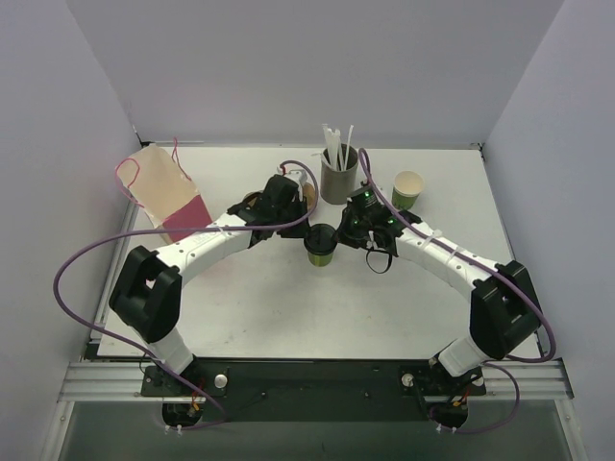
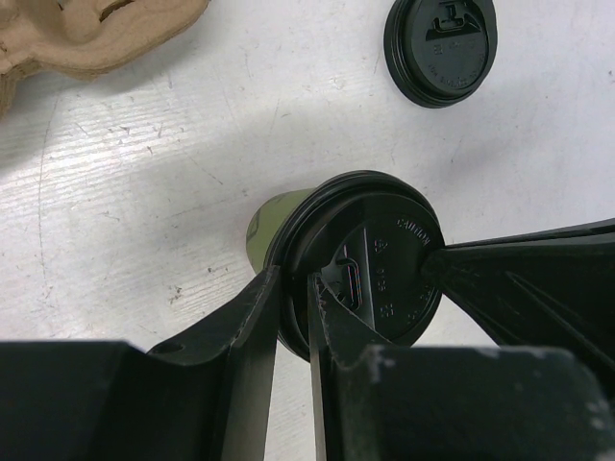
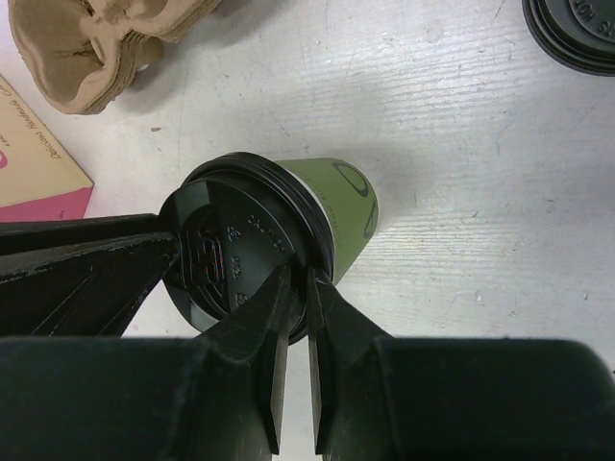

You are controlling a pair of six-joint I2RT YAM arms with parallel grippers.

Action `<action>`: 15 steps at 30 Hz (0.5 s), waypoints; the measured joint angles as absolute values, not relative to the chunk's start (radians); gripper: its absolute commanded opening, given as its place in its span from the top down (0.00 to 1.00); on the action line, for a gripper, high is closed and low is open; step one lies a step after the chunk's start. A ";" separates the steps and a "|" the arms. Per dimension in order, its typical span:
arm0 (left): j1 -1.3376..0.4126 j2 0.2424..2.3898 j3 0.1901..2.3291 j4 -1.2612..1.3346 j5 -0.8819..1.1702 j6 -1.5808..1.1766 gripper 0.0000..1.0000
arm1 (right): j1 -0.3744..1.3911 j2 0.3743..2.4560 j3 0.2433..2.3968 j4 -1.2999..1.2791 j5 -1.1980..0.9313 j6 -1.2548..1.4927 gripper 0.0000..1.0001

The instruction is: Pack the takeout coffee

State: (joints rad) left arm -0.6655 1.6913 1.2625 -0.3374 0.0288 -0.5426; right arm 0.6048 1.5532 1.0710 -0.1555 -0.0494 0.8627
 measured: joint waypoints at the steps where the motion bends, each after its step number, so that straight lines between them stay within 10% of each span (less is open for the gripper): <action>1: -0.664 1.691 1.263 -0.338 0.030 -0.542 0.72 | 0.605 1.553 1.072 -0.156 -0.049 0.863 0.92; 15: -0.654 1.742 1.378 -0.474 0.045 -0.490 0.65 | 0.607 1.647 1.274 -0.363 -0.066 0.807 0.80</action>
